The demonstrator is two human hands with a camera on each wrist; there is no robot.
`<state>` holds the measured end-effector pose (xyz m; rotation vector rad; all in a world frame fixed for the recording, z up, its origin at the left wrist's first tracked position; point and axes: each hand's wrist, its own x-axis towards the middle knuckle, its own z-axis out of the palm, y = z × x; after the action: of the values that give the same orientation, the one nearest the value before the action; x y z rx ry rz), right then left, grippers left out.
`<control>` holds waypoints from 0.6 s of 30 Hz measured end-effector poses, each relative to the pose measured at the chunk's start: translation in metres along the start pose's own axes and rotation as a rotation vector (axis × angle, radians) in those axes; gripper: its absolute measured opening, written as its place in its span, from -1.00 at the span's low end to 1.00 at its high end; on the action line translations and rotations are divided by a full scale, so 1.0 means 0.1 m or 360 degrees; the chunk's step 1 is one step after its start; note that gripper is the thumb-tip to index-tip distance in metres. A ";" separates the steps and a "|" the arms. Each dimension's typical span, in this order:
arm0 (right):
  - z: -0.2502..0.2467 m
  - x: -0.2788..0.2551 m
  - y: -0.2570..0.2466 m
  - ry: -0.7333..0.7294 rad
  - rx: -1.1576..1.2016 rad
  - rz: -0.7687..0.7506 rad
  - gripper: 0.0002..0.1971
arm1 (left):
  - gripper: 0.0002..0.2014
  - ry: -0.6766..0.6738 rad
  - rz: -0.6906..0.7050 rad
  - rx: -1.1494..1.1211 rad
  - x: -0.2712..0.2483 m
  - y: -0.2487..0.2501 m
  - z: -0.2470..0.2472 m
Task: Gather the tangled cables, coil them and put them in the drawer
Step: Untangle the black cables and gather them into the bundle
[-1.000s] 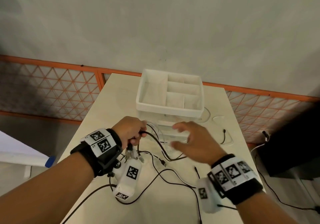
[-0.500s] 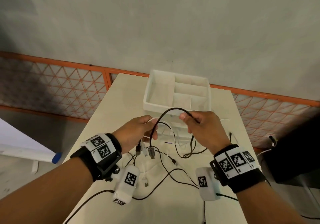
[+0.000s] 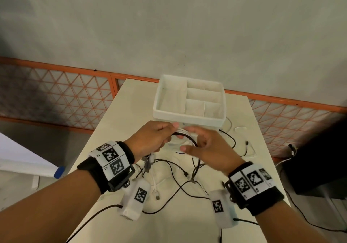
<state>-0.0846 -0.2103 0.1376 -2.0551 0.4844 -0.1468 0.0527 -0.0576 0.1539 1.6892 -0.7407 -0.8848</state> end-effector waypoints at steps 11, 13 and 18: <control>-0.38 0.03 0.84 0.0791 -0.0871 0.0517 -0.95 | -0.57 -0.0265 -0.0149 0.0974 -0.16 -0.02 -0.31; -0.35 0.04 0.88 0.0898 -0.0641 0.0414 -0.78 | -0.63 -0.0284 -0.0279 0.1189 -0.12 -0.22 -0.26; -0.13 0.03 0.91 0.0083 -0.0638 0.0707 -0.24 | -0.74 -0.0019 -0.0211 0.1185 -0.04 -0.61 -0.10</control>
<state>-0.1108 -0.2618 0.0661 -2.2721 1.0571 0.1773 0.0618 -0.0332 0.0978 2.4073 -1.0573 -0.7499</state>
